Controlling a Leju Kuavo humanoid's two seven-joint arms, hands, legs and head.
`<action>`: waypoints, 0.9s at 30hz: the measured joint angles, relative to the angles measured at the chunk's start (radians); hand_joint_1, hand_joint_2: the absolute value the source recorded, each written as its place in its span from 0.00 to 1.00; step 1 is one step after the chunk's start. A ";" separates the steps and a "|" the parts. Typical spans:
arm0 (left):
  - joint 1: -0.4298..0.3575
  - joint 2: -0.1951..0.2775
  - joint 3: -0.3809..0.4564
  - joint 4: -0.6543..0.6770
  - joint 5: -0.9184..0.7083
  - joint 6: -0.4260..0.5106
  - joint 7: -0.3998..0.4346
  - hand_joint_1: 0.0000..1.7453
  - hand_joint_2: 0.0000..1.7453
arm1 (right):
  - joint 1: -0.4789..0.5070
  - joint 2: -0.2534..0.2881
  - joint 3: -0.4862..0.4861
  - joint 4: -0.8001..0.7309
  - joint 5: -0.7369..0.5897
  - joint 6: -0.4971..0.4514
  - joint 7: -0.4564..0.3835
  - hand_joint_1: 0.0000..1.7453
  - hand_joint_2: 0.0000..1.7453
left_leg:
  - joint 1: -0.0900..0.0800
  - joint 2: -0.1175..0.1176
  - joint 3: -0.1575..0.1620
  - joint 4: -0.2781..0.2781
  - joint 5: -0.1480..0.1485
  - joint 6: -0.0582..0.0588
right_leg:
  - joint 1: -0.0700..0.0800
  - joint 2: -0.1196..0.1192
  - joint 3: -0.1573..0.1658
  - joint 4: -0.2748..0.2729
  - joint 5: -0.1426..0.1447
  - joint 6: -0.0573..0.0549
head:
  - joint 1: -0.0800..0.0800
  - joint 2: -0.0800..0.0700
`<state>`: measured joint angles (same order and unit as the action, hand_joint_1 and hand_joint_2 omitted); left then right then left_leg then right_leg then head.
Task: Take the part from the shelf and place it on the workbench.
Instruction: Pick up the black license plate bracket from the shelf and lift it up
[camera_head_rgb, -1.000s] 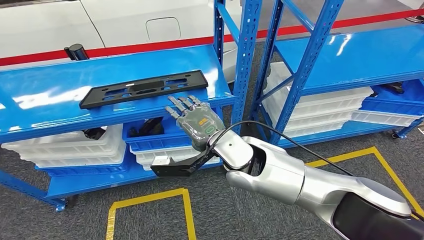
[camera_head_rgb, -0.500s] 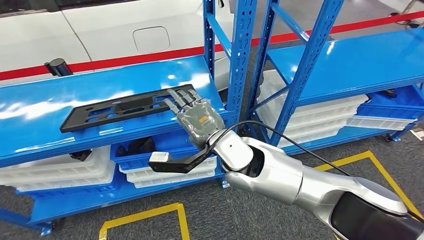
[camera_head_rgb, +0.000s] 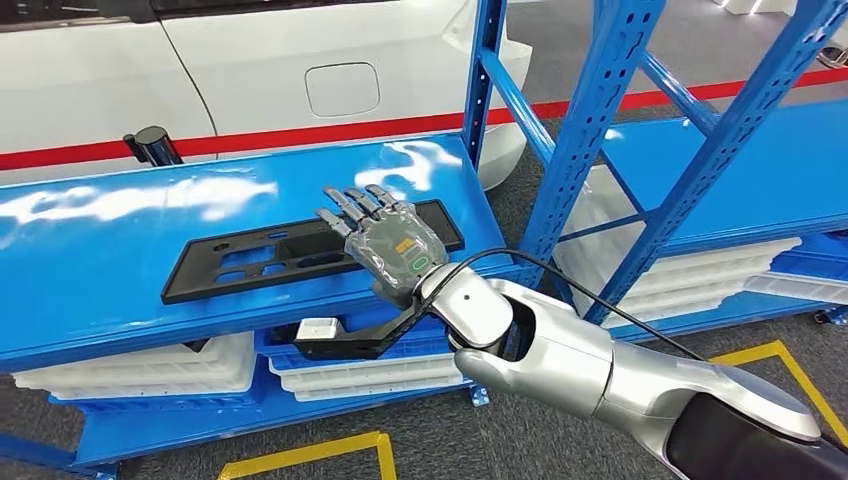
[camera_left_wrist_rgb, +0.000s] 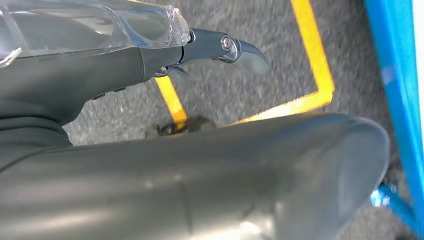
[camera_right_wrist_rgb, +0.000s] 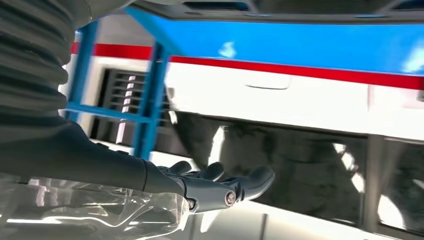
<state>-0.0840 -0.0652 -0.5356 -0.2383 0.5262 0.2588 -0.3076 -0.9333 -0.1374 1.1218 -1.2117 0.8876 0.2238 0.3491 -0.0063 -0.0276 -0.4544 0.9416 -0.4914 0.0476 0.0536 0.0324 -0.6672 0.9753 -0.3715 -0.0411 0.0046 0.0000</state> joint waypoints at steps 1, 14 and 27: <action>-0.002 -0.003 -0.001 0.000 -0.001 0.008 0.004 0.00 0.00 | 0.003 0.002 -0.001 -0.001 -0.007 -0.001 -0.003 0.00 1.00 | -0.002 -0.005 0.015 -0.010 -0.001 0.001 | 0.009 0.013 0.012 -0.038 0.046 -0.013 | -0.002 0.000; -0.013 0.004 -0.016 0.000 0.022 0.054 0.016 0.00 0.00 | 0.024 0.031 -0.006 -0.010 -0.058 -0.009 -0.016 0.00 1.00 | 0.051 0.009 -0.130 0.055 0.057 -0.102 | -0.058 0.007 0.101 -0.056 -0.011 0.043 | 0.002 0.000; -0.010 0.006 -0.017 0.001 0.039 0.073 0.011 0.00 0.00 | 0.020 0.015 -0.015 -0.026 -0.068 0.001 0.017 0.00 1.00 | 0.040 0.012 -0.087 0.018 0.060 -0.013 | -0.061 -0.017 -0.059 0.235 -0.104 0.081 | 0.007 0.000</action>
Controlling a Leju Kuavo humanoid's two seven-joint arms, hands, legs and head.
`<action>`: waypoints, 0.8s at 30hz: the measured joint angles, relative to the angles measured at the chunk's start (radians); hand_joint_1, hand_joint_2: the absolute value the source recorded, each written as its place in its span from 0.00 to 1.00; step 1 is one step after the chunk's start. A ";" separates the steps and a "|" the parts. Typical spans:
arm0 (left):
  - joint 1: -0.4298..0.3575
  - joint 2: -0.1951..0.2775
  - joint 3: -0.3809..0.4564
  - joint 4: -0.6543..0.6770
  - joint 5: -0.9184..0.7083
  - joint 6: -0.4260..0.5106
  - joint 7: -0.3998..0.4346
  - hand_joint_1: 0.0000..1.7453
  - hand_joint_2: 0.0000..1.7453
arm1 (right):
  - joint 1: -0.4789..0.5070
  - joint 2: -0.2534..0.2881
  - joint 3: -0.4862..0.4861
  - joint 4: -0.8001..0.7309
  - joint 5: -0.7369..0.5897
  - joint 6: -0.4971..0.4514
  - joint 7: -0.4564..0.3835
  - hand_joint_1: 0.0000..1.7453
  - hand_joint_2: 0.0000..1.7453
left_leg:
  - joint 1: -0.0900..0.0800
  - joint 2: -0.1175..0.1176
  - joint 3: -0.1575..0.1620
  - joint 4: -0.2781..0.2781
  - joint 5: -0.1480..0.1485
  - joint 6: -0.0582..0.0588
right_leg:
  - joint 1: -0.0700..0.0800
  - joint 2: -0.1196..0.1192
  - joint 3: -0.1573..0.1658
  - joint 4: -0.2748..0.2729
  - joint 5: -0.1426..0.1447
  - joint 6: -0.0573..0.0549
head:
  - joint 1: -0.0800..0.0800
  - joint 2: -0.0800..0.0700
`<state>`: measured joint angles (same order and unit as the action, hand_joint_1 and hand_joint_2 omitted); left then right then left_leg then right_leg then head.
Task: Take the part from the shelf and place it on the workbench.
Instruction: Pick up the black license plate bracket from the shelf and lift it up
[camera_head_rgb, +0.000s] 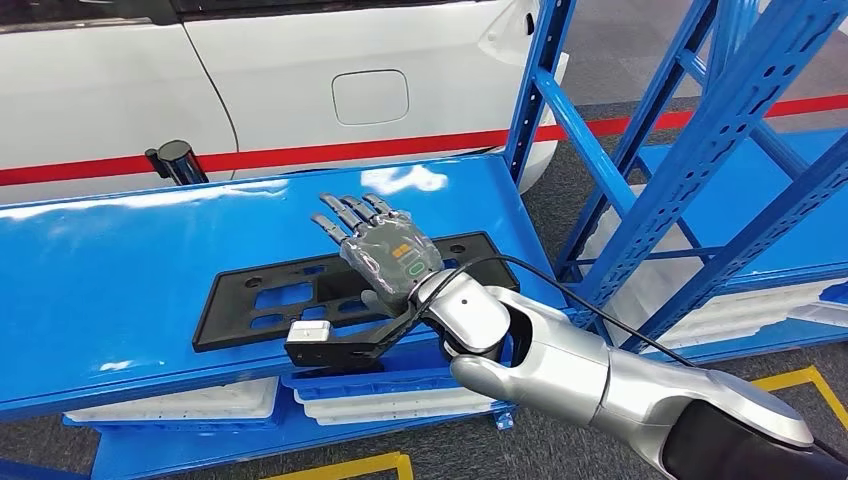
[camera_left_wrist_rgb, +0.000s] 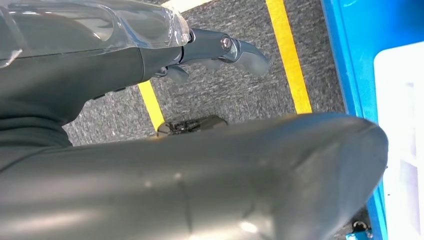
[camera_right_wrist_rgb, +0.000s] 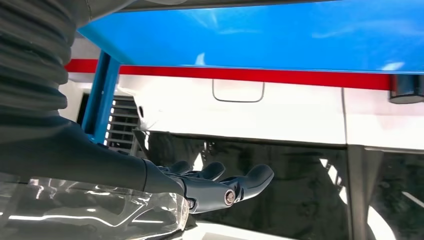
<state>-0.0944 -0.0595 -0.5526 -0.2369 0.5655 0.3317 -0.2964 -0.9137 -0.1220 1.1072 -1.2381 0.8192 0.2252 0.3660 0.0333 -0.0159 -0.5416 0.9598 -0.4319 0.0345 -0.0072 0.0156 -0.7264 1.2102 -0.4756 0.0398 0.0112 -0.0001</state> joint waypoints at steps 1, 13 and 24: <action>0.000 0.000 0.000 0.000 0.001 0.000 -0.001 0.00 0.00 | -0.002 -0.001 -0.001 -0.002 -0.002 0.003 0.000 0.00 1.00 | -0.002 0.000 0.005 0.000 -0.003 -0.001 | 0.002 0.000 0.032 -0.074 0.041 -0.008 | 0.000 0.000; -0.005 0.002 -0.004 0.000 0.024 -0.007 -0.016 0.00 0.50 | -0.010 -0.005 -0.004 -0.011 -0.094 0.080 0.007 0.00 1.00 | -0.010 0.003 0.025 -0.020 -0.016 0.007 | 0.014 -0.002 0.116 -0.257 0.093 -0.013 | -0.001 0.000; -0.004 0.011 -0.014 0.000 0.051 -0.110 -0.081 0.00 1.00 | -0.048 -0.025 0.030 -0.010 -0.322 0.193 0.063 0.00 1.00 | -0.011 0.004 0.026 -0.030 -0.011 -0.023 | 0.015 -0.002 0.113 -0.256 0.093 -0.021 | -0.001 0.000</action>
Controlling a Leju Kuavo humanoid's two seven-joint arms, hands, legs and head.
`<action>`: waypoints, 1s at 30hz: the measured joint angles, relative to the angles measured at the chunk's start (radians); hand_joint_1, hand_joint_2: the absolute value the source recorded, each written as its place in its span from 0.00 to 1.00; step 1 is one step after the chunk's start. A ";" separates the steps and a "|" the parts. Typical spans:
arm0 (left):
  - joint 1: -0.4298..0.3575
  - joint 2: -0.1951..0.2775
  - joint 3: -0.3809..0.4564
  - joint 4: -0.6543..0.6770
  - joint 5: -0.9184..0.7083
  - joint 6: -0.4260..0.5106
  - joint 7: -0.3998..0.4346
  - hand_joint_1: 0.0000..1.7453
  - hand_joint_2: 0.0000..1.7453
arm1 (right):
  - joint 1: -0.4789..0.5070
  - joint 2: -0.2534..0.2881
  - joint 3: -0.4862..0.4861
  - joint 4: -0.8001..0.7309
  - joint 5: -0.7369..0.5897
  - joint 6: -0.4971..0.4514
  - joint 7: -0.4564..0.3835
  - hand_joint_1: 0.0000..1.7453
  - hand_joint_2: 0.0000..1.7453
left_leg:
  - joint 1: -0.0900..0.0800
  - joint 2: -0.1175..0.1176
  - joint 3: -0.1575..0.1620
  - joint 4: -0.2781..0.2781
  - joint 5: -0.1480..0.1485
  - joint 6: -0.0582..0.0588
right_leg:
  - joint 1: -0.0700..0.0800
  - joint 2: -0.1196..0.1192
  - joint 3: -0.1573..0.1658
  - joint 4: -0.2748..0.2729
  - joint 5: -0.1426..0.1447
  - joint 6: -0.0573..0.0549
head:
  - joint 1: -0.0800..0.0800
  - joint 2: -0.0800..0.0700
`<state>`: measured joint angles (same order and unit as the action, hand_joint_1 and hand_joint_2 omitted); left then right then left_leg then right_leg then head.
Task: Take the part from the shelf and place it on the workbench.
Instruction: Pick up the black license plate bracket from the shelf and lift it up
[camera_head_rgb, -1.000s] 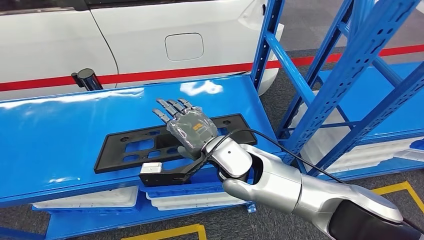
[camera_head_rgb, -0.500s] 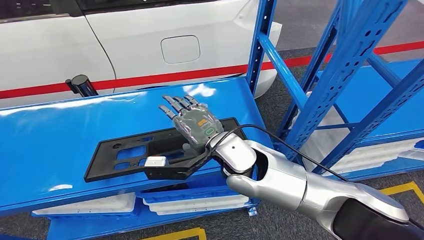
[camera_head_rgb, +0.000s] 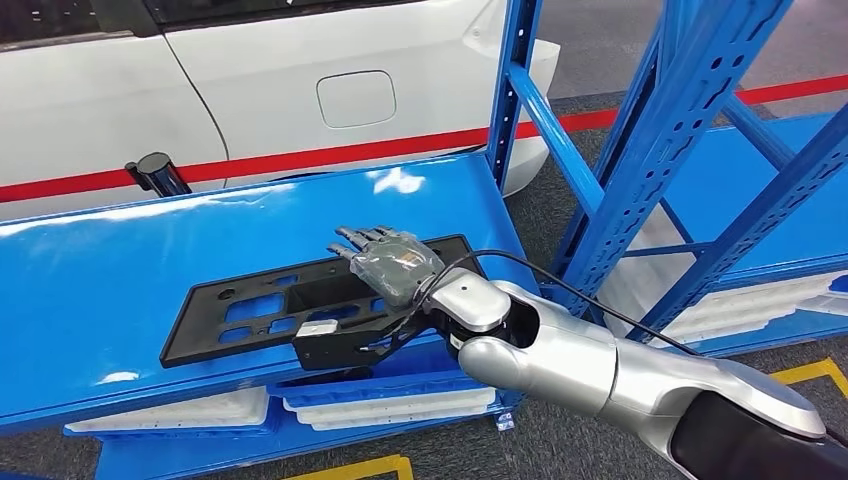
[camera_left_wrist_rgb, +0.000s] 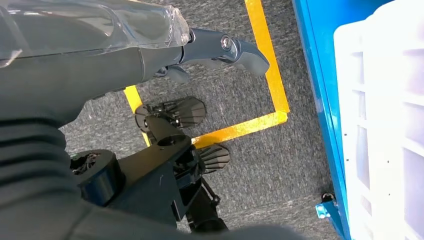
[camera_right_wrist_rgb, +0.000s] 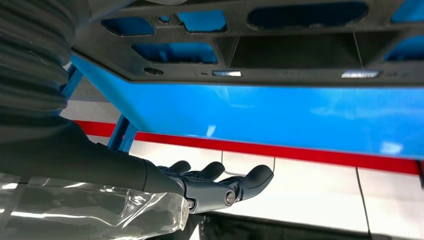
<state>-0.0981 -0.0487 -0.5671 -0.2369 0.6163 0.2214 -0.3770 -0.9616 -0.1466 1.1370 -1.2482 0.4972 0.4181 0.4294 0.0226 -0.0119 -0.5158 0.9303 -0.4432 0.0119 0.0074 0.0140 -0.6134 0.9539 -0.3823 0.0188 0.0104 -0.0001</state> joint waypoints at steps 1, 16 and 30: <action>0.000 0.001 -0.001 0.000 0.002 -0.003 -0.001 0.00 1.00 | -0.007 -0.001 0.005 0.000 -0.009 0.008 0.005 0.00 1.00 | -0.001 0.000 0.000 0.000 0.000 0.000 | -0.001 0.000 0.000 0.000 0.000 0.000 | 0.000 0.000; 0.001 0.006 -0.008 0.000 0.029 0.017 -0.008 0.00 0.00 | -0.074 -0.003 0.041 0.000 -0.090 0.008 0.047 0.00 0.25 | -0.008 0.000 0.000 0.000 0.000 0.001 | -0.008 0.000 0.000 0.000 0.001 0.000 | 0.000 0.000; 0.002 0.006 -0.014 0.000 0.065 0.044 -0.008 0.00 0.00 | -0.107 -0.024 0.073 -0.013 -0.183 0.056 0.078 0.00 1.00 | -0.008 0.000 0.000 0.000 0.000 0.001 | -0.008 0.000 0.000 0.000 0.001 0.000 | 0.000 0.000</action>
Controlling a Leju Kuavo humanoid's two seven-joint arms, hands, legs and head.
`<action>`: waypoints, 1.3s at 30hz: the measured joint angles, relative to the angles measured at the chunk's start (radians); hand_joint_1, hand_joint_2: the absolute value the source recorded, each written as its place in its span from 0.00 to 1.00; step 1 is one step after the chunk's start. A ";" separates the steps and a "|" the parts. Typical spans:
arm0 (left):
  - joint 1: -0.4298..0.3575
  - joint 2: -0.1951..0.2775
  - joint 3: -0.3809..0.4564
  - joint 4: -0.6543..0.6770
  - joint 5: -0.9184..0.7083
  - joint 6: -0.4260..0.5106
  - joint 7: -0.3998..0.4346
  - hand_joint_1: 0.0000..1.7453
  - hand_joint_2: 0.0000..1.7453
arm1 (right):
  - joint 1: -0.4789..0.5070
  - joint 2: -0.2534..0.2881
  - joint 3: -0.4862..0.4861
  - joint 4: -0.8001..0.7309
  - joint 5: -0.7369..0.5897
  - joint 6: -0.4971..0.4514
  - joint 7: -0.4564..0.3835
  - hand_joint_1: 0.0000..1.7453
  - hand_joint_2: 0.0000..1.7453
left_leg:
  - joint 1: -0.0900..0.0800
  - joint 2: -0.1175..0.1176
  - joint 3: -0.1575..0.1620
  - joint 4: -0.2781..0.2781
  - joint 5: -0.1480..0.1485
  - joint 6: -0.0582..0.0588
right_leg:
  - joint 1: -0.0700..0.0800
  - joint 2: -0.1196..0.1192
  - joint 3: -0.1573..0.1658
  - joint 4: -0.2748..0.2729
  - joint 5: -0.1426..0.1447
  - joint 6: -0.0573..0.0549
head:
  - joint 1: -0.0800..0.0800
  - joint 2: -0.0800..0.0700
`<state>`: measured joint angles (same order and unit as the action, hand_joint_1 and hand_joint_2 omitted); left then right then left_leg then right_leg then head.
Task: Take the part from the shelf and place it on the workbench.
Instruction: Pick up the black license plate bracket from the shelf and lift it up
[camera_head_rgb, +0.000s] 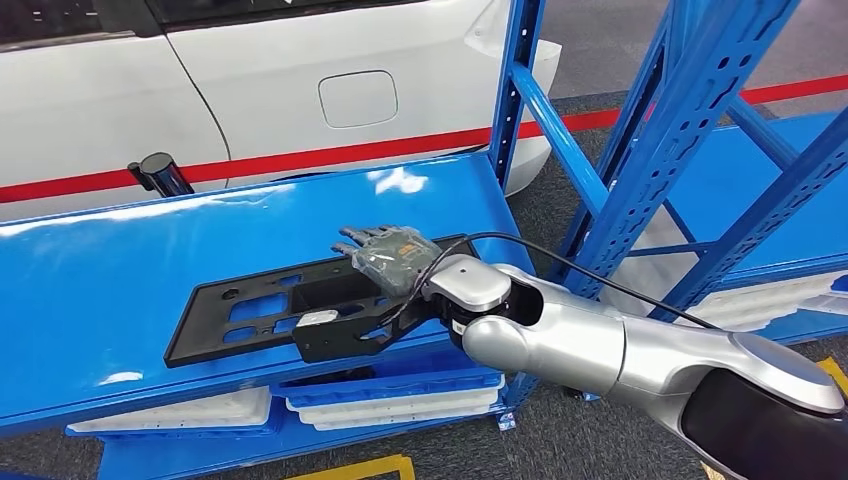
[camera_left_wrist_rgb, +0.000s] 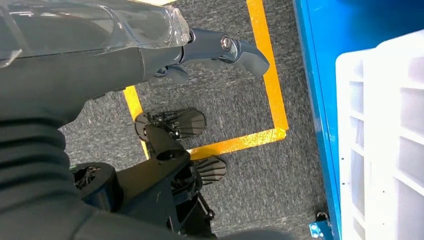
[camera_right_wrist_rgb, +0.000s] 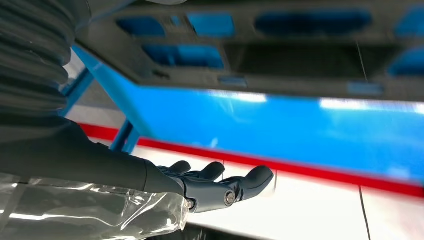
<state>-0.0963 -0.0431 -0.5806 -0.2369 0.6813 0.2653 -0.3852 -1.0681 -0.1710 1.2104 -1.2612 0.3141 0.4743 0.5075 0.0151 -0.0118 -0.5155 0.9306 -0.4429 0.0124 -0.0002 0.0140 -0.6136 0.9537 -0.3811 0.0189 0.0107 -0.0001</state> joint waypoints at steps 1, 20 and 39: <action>0.001 0.000 -0.001 0.000 0.002 0.001 0.000 0.00 0.00 | -0.003 -0.003 0.005 0.000 -0.015 0.012 0.007 0.00 1.00 | 0.000 0.000 0.000 0.000 0.000 0.000 | 0.000 0.000 0.000 0.000 0.000 0.000 | 0.000 0.000; 0.010 0.000 -0.006 0.000 0.032 0.019 0.014 0.00 0.00 | -0.029 -0.063 0.108 0.000 -0.145 0.091 0.095 0.00 1.00 | 0.000 0.000 0.000 0.000 0.000 0.000 | 0.000 0.000 0.000 0.000 0.000 0.000 | 0.000 0.000; 0.010 0.000 -0.024 0.000 0.053 0.028 0.014 0.00 0.00 | 0.021 -0.066 0.117 0.015 0.083 -0.075 0.028 0.00 1.00 | 0.000 0.000 0.000 0.000 0.000 0.000 | 0.000 0.000 0.000 0.000 0.000 0.000 | 0.000 0.000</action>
<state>-0.0860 -0.0431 -0.6046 -0.2369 0.7340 0.2930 -0.3712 -1.0470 -0.2369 1.3275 -1.2463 0.3972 0.3998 0.5352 0.0150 -0.0117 -0.5156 0.9306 -0.4431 0.0126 -0.0003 0.0139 -0.6136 0.9536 -0.3812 0.0190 0.0107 0.0000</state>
